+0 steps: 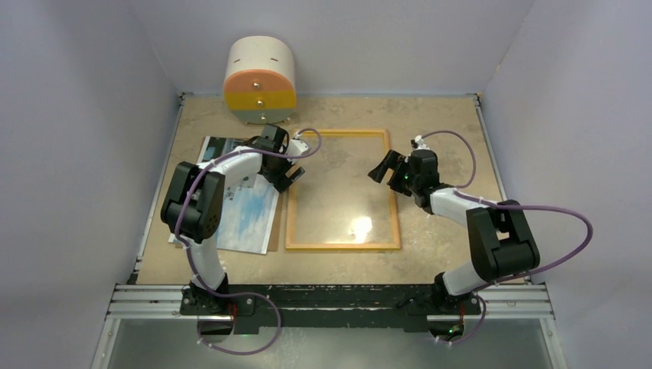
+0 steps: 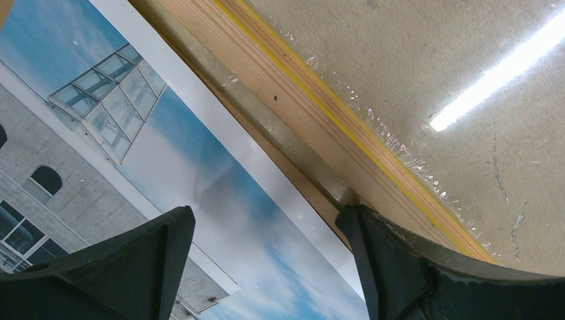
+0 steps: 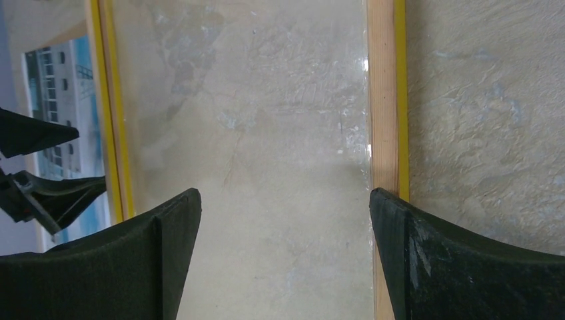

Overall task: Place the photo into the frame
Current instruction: Place the photo frame item in the photo frame, then pick up the photo frame from the center of the board.

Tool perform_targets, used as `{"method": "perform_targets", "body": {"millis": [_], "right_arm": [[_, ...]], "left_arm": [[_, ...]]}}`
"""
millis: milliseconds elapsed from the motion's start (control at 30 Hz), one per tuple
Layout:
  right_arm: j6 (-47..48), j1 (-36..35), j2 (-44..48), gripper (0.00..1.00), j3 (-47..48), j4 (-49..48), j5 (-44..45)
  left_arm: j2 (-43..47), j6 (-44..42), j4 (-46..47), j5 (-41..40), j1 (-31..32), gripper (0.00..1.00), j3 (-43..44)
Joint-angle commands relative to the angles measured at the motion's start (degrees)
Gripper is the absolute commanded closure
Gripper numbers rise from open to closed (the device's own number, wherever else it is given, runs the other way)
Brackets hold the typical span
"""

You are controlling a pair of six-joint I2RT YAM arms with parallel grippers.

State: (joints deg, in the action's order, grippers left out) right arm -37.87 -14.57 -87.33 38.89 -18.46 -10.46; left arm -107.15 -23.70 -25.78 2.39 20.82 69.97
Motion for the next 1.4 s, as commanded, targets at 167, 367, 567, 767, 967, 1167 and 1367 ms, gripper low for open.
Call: {"method": "perform_targets", "body": {"millis": [167,367,567,767,967,1167,1367], "right_arm": [[-12.3,-0.4,3.7,0.04,-5.4,-4.0,-25.5],[-15.7,-0.1,6.4,0.05,-5.9,-7.2,-29.3],[-17.4,0.1,8.4,0.05,-6.3,-8.0,-29.9],[-10.6,0.8,10.9,0.05,-3.1,2.7,-23.7],[0.5,1.0,12.7,0.05,4.7,22.0,-1.9],[1.2,0.9,11.9,0.02,4.4,26.5,11.6],[0.4,1.0,9.3,0.01,0.4,21.8,10.6]], "left_arm": [[-2.6,0.6,2.7,4.1,2.6,0.10,0.6],[-2.3,0.3,2.5,3.7,2.6,0.10,0.6],[-2.2,0.4,2.5,3.9,2.6,0.10,0.4],[-1.4,-0.1,2.7,2.7,2.5,0.10,0.2],[-0.7,-0.5,2.2,2.8,1.0,0.10,0.8],[-0.2,-0.3,1.9,2.9,0.5,0.10,1.1],[-1.3,0.9,2.3,3.5,0.6,0.10,1.1]]}}
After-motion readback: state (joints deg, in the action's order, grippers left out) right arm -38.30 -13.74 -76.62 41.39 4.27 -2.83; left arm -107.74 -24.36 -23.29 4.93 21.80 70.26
